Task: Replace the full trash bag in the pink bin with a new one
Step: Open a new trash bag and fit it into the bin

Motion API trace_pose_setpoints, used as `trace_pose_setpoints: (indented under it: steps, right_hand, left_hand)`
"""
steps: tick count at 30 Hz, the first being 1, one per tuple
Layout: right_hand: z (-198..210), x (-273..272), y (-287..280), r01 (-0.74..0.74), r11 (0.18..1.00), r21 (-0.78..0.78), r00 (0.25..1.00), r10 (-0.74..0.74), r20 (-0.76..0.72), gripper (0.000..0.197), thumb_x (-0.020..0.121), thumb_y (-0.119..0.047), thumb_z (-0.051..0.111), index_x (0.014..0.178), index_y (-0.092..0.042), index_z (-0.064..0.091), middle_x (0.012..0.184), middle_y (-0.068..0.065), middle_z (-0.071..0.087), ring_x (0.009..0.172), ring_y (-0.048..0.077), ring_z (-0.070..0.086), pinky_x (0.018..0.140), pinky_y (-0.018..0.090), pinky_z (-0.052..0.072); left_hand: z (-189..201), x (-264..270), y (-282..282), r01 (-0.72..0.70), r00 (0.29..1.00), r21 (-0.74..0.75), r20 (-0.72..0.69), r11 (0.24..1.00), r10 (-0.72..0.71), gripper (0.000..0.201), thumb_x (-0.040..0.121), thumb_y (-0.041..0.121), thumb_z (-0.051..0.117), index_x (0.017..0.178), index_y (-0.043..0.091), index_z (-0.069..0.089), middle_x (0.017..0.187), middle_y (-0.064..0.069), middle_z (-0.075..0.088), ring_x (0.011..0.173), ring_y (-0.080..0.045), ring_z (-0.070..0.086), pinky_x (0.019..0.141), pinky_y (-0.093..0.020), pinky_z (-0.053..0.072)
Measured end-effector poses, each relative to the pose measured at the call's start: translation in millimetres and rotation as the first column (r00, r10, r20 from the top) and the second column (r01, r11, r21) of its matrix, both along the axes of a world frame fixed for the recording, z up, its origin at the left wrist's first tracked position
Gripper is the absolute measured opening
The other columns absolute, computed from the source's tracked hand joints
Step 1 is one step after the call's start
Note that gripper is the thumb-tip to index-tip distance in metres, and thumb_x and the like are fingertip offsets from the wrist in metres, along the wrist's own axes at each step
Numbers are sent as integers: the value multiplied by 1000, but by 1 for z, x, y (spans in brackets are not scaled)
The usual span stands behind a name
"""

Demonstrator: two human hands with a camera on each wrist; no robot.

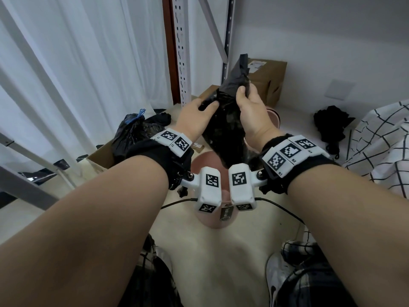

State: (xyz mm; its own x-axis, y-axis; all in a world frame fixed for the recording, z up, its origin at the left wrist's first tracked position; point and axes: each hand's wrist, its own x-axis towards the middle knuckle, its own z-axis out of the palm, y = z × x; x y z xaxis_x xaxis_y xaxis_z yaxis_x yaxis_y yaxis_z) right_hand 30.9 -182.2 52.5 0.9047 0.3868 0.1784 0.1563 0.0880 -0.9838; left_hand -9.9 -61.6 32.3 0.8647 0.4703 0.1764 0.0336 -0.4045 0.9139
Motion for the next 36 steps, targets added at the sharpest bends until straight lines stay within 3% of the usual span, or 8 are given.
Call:
trace_pose_setpoints:
  steps: [4, 6, 10, 13, 17, 24, 30, 36]
  right_hand:
    - [-4, 3, 2, 117, 985, -126, 981, -95, 168, 35, 101, -23, 33, 131, -4, 39, 127, 11, 54, 121, 23, 50, 107, 33, 38]
    - [-8, 10, -3, 231, 956, -184, 951, -181, 252, 23, 101, -17, 33, 116, -2, 44, 103, 8, 56, 99, 21, 52, 82, 17, 37]
    - [-18, 22, -18, 456, 823, -339, 877, -351, 328, 18, 99, -8, 34, 84, -5, 44, 84, 8, 46, 82, 19, 41, 63, 18, 24]
    - [-24, 33, -24, 520, 765, -381, 851, -426, 305, 38, 98, -10, 36, 61, -14, 29, 77, 9, 44, 82, 20, 41, 68, 23, 25]
    - [-19, 26, -19, 282, 952, -119, 958, -273, 88, 14, 94, -23, 53, 97, -10, 48, 96, 3, 57, 94, 17, 56, 83, 24, 44]
    - [-14, 12, -7, 170, 962, -212, 985, -173, 7, 40, 85, 8, 45, 121, -9, 40, 112, 10, 53, 109, 28, 54, 98, 41, 48]
    - [-11, 17, -16, 291, 905, -310, 953, -301, 16, 48, 88, 6, 29, 134, -9, 34, 106, 7, 45, 92, 23, 43, 80, 28, 36]
    - [-7, 17, -18, 321, 908, -270, 946, -319, 56, 49, 91, 6, 27, 136, -11, 28, 105, 5, 44, 79, 15, 41, 67, 26, 35]
  left_hand:
    - [-3, 0, 9, -89, 994, 92, -54, 992, 94, 32, 88, 26, 46, 56, 22, 47, 60, -3, 48, 71, -27, 52, 68, -37, 42]
    - [-6, -2, 13, -177, 981, 155, -54, 972, 188, 32, 78, 36, 41, 49, 25, 47, 69, -15, 56, 81, -42, 58, 75, -47, 49]
    - [-11, -1, 27, -319, 945, 80, -49, 944, 323, 35, 73, 38, 38, 67, 8, 55, 92, -33, 60, 94, -54, 54, 83, -55, 51]
    - [-6, -6, 30, -291, 956, -133, -13, 948, 292, 28, 86, 24, 43, 60, 12, 48, 61, -11, 49, 67, -31, 50, 68, -38, 45]
    - [3, -6, 20, -140, 987, -435, 8, 890, 159, 22, 99, 11, 37, 86, 13, 55, 77, -3, 60, 63, -10, 59, 65, -20, 54]
    - [9, -2, 10, -193, 976, -549, -20, 813, 218, 43, 97, 26, 34, 130, 3, 50, 120, -17, 61, 109, -31, 60, 99, -43, 49]
    - [-12, 11, 32, -306, 950, -333, -52, 892, 306, 36, 91, 33, 45, 66, 9, 53, 78, -17, 60, 88, -38, 63, 89, -49, 52]
    - [-6, 0, 21, -187, 981, -343, -107, 921, 160, 26, 88, 33, 55, 72, 13, 52, 67, -9, 64, 62, -19, 65, 72, -34, 58]
